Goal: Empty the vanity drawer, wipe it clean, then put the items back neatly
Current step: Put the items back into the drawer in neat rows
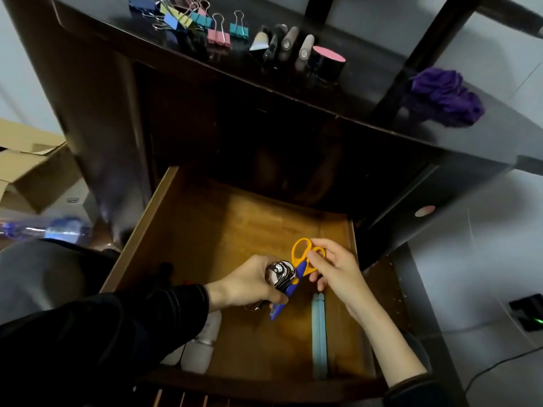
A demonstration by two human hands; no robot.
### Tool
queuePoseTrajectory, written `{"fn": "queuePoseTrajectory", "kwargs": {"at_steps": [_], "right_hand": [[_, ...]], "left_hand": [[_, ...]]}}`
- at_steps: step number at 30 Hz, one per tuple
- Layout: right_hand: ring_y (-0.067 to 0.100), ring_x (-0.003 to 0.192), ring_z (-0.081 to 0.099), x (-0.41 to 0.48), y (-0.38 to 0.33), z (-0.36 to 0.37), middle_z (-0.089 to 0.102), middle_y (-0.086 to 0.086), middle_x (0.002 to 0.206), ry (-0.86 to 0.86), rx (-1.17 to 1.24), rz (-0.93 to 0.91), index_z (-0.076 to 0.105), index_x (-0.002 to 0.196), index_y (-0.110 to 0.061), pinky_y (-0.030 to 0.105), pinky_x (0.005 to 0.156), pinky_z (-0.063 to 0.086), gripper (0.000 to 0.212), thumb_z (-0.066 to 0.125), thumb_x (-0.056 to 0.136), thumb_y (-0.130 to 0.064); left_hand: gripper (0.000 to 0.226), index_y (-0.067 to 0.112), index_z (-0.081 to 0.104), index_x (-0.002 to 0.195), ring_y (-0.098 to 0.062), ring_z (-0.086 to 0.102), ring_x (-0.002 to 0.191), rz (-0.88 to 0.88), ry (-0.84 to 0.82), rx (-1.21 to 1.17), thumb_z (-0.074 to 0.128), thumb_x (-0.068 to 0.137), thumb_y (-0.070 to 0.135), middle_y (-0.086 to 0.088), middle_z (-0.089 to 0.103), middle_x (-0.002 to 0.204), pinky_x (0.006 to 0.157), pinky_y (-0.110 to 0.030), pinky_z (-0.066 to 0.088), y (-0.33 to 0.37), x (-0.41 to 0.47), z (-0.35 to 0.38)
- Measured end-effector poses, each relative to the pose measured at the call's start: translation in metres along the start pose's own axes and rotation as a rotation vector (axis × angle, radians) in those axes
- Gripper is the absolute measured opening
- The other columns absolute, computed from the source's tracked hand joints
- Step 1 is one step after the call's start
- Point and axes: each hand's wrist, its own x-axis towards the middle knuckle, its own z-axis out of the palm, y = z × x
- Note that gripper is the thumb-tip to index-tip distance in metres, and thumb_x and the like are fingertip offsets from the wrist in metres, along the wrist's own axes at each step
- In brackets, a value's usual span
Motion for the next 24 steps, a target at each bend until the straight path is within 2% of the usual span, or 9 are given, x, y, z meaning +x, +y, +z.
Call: {"fn": "queuePoseTrajectory", "kwargs": {"at_steps": [3,5,8,11,13,16,20,24], "right_hand": [[0.015,0.067,0.063,0.011,-0.011,-0.006,0.068,0.003,0.087,-0.121,-0.167,-0.026,0.064,0.115,-0.019,0.024,0.051,0.05,0.015,0.059,0.102,-0.016],[0.015,0.069,0.064,0.021,-0.016,-0.011,0.067,0.007,0.09,-0.154,-0.286,0.024,0.063,0.111,-0.016,0.023,0.053,0.052,0.01,0.058,0.102,-0.015],[0.017,0.076,0.064,0.036,-0.016,-0.012,0.065,0.009,0.093,-0.269,-0.564,0.145,0.058,0.107,-0.016,0.021,0.058,0.054,0.005,0.055,0.103,-0.017],[0.016,0.086,0.063,0.053,-0.014,-0.007,0.063,0.003,0.092,-0.415,-0.732,0.221,0.057,0.106,-0.016,0.022,0.062,0.054,0.005,0.053,0.103,-0.017],[0.014,0.087,0.061,0.065,-0.01,-0.004,0.062,0.001,0.089,-0.453,-0.803,0.255,0.058,0.107,-0.014,0.023,0.062,0.052,0.008,0.052,0.102,-0.017],[0.017,0.079,0.059,0.08,-0.003,0.002,0.062,0.003,0.086,-0.471,-0.954,0.301,0.059,0.099,-0.014,0.025,0.061,0.051,0.007,0.052,0.099,-0.016],[0.021,0.068,0.056,0.089,0.006,0.006,0.061,0.008,0.086,-0.498,-1.125,0.321,0.063,0.107,-0.008,0.03,0.058,0.049,0.015,0.054,0.099,-0.018],[0.023,0.065,0.055,0.092,0.01,0.012,0.062,0.009,0.083,-0.531,-1.263,0.304,0.064,0.098,-0.007,0.031,0.056,0.048,0.009,0.057,0.098,-0.014]], "left_hand": [[0.027,0.007,0.061,0.09,-0.02,0.067,0.061,-0.008,0.007,0.018,0.081,0.074,0.0,-0.012,0.072,0.071,0.064,-0.034,0.056,-0.004,-0.001,0.002],[0.026,0.011,0.06,0.085,-0.022,0.066,0.057,-0.045,0.07,0.041,0.081,0.072,0.002,-0.007,0.071,0.066,0.058,-0.038,0.055,-0.01,0.0,0.004],[0.03,0.01,0.057,0.086,-0.024,0.066,0.056,-0.162,0.163,0.044,0.082,0.071,0.003,-0.012,0.07,0.07,0.055,-0.043,0.056,-0.016,0.004,0.001],[0.033,0.006,0.054,0.089,-0.026,0.066,0.056,-0.238,0.192,-0.061,0.081,0.073,-0.001,-0.013,0.066,0.071,0.053,-0.037,0.054,-0.019,0.007,-0.004],[0.033,0.005,0.053,0.09,-0.026,0.066,0.053,-0.245,0.19,-0.076,0.08,0.073,-0.003,-0.013,0.065,0.069,0.052,-0.037,0.054,-0.02,0.008,-0.004],[0.032,0.004,0.053,0.09,-0.022,0.065,0.05,-0.251,0.174,-0.067,0.08,0.074,-0.002,-0.008,0.065,0.061,0.05,-0.034,0.053,-0.021,0.008,-0.003],[0.032,0.004,0.053,0.089,-0.024,0.064,0.051,-0.26,0.156,-0.063,0.079,0.074,-0.003,-0.01,0.065,0.062,0.049,-0.033,0.053,-0.021,0.008,-0.002],[0.032,0.004,0.053,0.091,-0.021,0.062,0.046,-0.265,0.151,-0.072,0.079,0.074,-0.004,-0.01,0.065,0.059,0.046,-0.029,0.051,-0.021,0.008,-0.002]]}}
